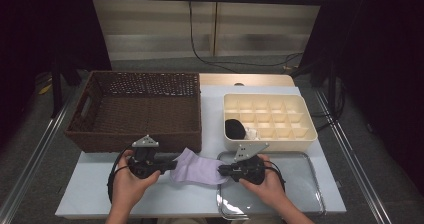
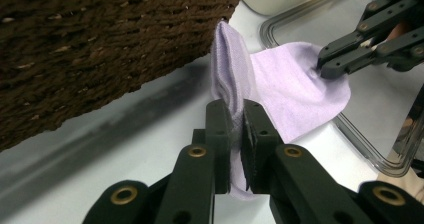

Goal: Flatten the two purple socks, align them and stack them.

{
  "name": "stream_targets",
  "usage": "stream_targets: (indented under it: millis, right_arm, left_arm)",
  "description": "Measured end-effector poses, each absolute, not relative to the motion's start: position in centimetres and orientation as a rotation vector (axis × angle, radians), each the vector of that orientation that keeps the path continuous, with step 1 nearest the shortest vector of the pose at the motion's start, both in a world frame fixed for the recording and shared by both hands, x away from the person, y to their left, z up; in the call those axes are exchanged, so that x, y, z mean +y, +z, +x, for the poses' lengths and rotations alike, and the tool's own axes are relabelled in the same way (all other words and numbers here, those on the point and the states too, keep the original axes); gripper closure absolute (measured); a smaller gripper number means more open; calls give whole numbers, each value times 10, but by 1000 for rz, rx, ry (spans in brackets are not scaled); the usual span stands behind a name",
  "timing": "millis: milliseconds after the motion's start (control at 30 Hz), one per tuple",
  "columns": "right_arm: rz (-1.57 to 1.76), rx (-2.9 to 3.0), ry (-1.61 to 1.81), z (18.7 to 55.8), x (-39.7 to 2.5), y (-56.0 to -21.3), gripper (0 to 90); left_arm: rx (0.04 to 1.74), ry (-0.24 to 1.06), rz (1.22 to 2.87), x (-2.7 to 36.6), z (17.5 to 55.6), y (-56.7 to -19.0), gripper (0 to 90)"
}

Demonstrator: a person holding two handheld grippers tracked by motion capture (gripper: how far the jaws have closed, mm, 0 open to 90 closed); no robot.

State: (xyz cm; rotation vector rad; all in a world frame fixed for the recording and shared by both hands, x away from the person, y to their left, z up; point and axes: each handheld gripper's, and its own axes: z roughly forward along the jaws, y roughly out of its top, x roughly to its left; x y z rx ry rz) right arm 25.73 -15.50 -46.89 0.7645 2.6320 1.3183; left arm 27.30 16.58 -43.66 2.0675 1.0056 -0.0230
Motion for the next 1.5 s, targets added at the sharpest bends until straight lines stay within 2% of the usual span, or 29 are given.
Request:
stream_targets:
  millis: [400,733,1133,1500]
  right_arm:
    - [684,2691,1331,270,-109,-465,853]
    - [650,2765,1229,275,-86,-481,867]
    - [658,2766,1229,277,-82,-479,868]
    - [690,2689,1293,275,-119,-457,858]
  left_arm:
    - [1008,-47,2072,165,275,-439,835]
    - [1017,-93,2044,163,275,-437,834]
    - [1017,-112,2031,160,276,-438,834]
    - [1000,-133,2042,152,276,-438,833]
